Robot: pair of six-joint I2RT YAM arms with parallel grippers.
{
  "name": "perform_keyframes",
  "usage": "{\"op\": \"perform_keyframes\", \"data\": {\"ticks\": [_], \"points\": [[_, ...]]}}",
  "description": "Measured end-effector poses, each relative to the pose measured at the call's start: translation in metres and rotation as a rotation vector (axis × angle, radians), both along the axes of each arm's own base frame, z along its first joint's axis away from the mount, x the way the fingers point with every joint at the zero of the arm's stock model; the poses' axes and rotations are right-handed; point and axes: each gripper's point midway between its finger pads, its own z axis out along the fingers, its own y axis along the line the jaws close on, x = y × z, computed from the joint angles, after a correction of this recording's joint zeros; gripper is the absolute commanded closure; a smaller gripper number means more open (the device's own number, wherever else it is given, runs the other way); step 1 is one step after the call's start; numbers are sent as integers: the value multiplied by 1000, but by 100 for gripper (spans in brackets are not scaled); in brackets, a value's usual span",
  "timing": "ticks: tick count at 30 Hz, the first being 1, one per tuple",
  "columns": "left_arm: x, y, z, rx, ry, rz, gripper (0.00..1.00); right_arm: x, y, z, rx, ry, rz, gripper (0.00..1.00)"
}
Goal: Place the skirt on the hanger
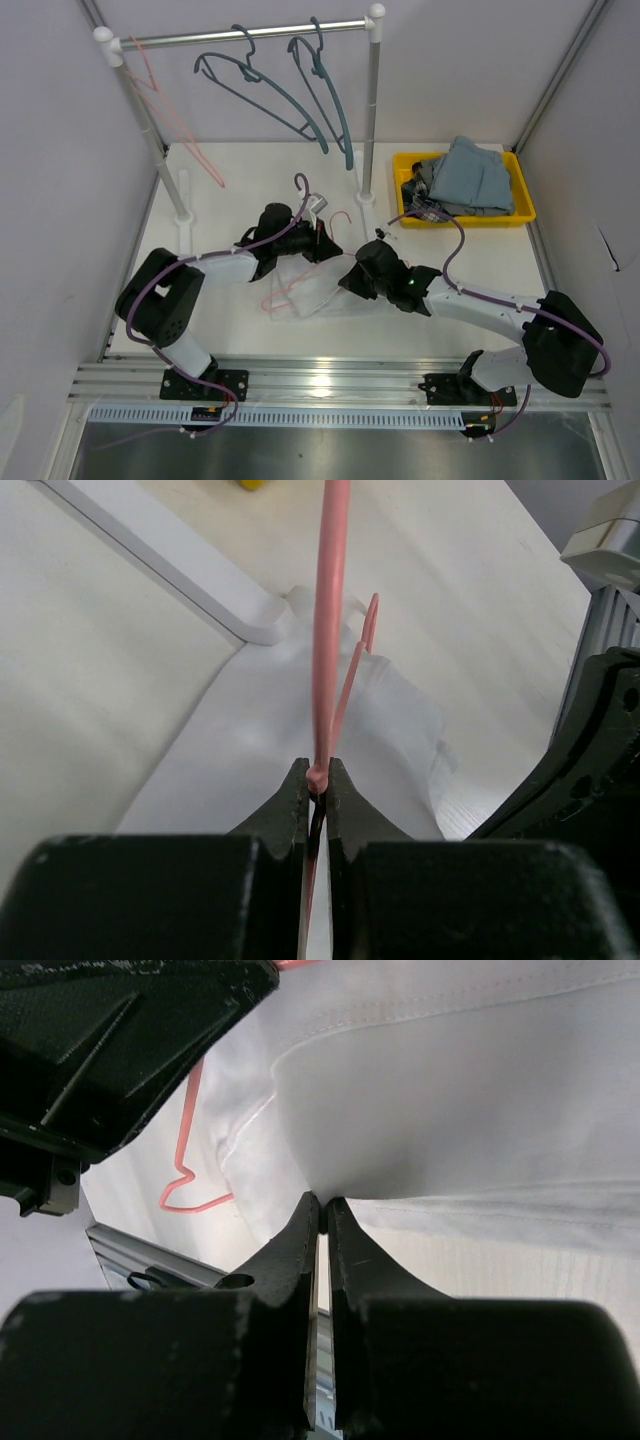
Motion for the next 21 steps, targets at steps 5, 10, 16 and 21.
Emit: {"op": "perform_keyframes", "data": {"ticks": [5,10,16,21], "points": [[5,1,4,5,-10,6,100,-3,-6,0,-1,5,2,100],[13,-2,3,10,-17,8,100,-9,-10,-9,-18,23,26,100],[26,-3,0,16,-19,17,100,-24,-17,-30,-57,56,54,100],[35,0,-1,11,-13,22,100,-38,-26,-52,-95,84,72,100]]}}
